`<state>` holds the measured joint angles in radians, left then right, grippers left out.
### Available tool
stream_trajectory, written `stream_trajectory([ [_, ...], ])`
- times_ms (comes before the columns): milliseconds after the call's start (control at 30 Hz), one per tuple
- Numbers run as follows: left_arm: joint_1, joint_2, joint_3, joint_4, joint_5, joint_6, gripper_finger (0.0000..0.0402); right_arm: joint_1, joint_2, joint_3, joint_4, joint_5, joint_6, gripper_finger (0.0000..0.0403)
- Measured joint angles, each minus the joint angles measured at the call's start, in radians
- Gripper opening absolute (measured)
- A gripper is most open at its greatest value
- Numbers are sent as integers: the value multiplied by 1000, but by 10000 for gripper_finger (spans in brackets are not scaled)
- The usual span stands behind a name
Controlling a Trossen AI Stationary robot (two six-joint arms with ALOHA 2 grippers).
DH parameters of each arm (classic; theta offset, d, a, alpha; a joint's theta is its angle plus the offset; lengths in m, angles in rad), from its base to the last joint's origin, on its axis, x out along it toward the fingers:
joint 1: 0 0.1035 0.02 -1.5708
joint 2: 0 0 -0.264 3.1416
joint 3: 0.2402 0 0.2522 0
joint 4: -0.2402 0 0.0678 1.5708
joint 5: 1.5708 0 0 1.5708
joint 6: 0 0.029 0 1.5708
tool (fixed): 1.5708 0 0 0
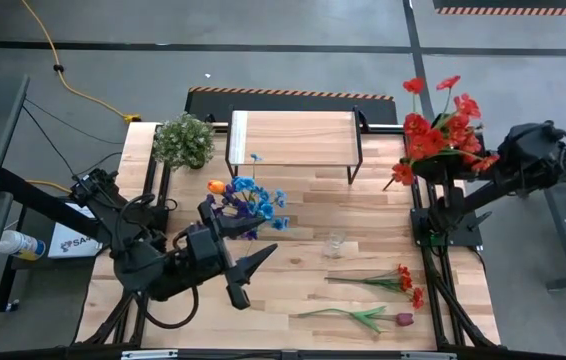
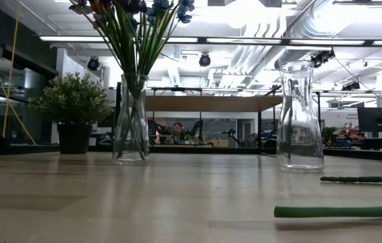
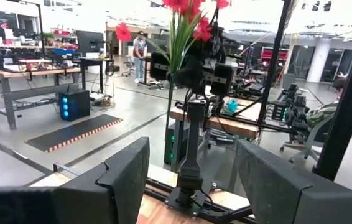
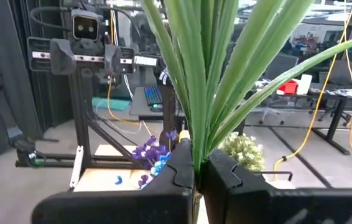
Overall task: Pick and place flowers into a vace then onto a shelf
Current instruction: Put the top red flowers into the right transparent vase
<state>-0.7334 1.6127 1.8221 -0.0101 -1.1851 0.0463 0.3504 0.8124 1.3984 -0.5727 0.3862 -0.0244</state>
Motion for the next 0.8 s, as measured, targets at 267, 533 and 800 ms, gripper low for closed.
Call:
stream_trajectory([
  [267,0,0,0,0,-1,-26,271,0,-176,-281,187,1,64,0],
  [533,0,0,0,0,-31,-35,271,0,-271,-509,351,1,123,0],
  [800,0,0,0,0,-38,-52,271,0,-285,-661,525,-13,130,0],
])
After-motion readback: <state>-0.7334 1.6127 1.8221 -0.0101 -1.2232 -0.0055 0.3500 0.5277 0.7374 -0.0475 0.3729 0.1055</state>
